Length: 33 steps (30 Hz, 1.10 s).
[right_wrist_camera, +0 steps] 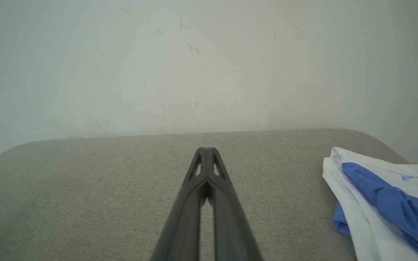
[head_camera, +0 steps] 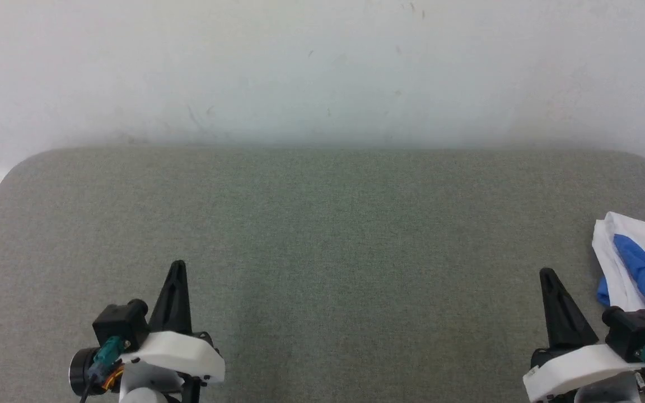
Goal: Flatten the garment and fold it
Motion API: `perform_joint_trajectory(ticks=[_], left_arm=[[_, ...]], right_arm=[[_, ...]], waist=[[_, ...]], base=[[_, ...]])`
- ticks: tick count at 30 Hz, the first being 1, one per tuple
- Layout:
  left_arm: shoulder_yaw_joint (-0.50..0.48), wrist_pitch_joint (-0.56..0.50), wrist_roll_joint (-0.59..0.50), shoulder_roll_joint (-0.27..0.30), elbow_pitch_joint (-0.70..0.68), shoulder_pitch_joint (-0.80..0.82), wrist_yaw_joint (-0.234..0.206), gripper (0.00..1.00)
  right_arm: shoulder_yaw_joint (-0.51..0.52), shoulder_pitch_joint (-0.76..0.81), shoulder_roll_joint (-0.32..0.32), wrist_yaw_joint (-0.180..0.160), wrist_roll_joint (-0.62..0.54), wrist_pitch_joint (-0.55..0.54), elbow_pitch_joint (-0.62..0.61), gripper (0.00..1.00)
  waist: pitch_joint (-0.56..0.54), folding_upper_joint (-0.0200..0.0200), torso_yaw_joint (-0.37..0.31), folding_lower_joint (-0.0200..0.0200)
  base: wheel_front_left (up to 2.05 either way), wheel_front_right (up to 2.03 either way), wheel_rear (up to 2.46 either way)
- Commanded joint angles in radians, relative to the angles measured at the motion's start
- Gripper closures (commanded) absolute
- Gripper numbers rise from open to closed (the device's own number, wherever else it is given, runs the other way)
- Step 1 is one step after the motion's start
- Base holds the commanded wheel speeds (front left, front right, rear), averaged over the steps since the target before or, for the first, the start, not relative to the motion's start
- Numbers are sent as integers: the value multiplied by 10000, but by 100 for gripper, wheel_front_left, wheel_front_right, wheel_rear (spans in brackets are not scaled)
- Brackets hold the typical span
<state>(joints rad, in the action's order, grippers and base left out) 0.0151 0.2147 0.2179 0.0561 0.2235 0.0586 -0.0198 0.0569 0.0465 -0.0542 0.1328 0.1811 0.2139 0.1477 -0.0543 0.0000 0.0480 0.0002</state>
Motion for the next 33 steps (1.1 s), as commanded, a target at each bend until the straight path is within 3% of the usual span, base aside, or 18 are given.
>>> perform_joint_trajectory(ticks=[1,33], left_arm=[[-12,-54,-154,-11,-98,-106,27,100],[-55,-707,-786,-26,-765,-256,80,100]], right_arm=[[-45,-73,9,-4,-107,-46,-66,100],[-209,-195,18,-9,-639,-699,-506,100]], waist=[[7,0,-6,-1],[174,0,-154,-1]], base=[[0,0,0],[0,0,0]])
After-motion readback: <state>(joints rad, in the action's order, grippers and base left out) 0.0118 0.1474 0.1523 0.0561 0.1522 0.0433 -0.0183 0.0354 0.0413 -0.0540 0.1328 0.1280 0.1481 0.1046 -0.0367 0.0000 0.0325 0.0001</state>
